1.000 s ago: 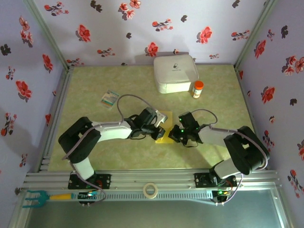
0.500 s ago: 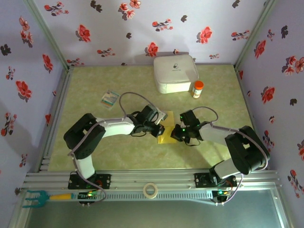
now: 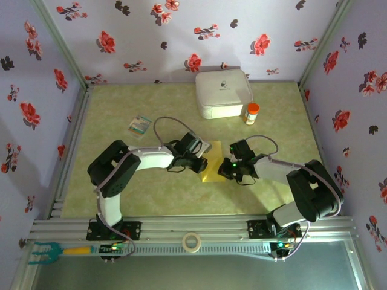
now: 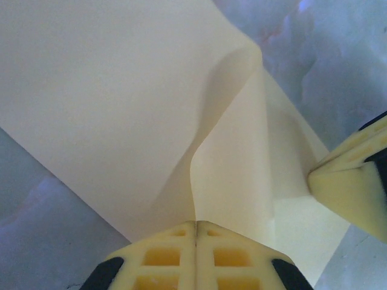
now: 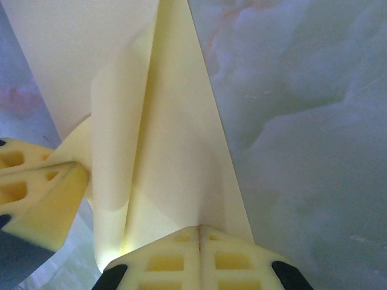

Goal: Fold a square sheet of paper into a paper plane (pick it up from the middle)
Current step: Fold the triangle a second time at the center of the table.

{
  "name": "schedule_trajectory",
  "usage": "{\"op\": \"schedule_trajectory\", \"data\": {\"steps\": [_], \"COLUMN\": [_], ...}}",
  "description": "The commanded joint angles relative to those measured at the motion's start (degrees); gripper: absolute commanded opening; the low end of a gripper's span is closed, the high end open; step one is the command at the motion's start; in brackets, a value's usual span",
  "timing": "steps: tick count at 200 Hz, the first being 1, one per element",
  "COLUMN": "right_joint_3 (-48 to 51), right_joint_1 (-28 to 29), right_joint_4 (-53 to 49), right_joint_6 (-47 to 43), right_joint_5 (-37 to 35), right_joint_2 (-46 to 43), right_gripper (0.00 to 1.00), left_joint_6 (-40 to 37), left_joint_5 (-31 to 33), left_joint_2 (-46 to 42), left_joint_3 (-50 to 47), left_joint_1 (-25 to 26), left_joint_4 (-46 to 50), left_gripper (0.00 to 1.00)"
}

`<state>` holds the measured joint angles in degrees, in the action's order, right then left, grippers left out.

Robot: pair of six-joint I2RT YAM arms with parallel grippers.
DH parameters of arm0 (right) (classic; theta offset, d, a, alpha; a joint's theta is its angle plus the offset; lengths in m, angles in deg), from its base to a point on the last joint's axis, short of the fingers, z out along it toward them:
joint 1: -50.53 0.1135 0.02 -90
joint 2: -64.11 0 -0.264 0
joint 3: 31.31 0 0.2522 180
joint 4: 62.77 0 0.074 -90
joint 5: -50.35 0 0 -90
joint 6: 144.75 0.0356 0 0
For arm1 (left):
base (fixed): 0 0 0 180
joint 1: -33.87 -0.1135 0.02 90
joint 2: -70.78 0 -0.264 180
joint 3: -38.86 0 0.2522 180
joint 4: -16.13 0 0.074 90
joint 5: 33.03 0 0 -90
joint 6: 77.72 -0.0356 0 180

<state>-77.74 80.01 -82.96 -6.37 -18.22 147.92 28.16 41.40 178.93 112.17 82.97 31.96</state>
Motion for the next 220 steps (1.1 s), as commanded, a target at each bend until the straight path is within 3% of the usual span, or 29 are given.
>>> {"op": "schedule_trajectory", "data": {"steps": [1,73,112,145,220], "right_joint_3": [-0.6,0.4,4.2,4.5,3.7], "right_joint_1": [-0.7,-0.7,1.4,2.4,1.6], "right_joint_4": [-4.8,-1.7,9.5,11.0,0.9], "right_joint_6": [-1.1,3.6,11.6,13.3,7.5], "right_joint_5": [-1.9,-0.3,2.4,1.3,-2.9], "right_joint_2": [1.1,-4.4,-4.6,-2.2,-0.5], "right_gripper": [0.03,0.11,0.09,0.05,0.02], "left_joint_6": [-1.7,2.2,9.1,12.4,9.3], "left_joint_5": [-1.4,-2.2,-2.1,-2.6,-2.1], "left_joint_2": [1.5,0.9,-0.3,-0.6,-1.7], "left_joint_3": [1.9,0.9,-0.4,-1.5,-0.6], "left_joint_1": [-0.3,-0.3,-0.4,-0.3,-0.3], "left_joint_4": [1.0,3.2,2.5,0.6,0.9], "left_gripper": [0.03,0.02,0.01,0.01,0.01]}}
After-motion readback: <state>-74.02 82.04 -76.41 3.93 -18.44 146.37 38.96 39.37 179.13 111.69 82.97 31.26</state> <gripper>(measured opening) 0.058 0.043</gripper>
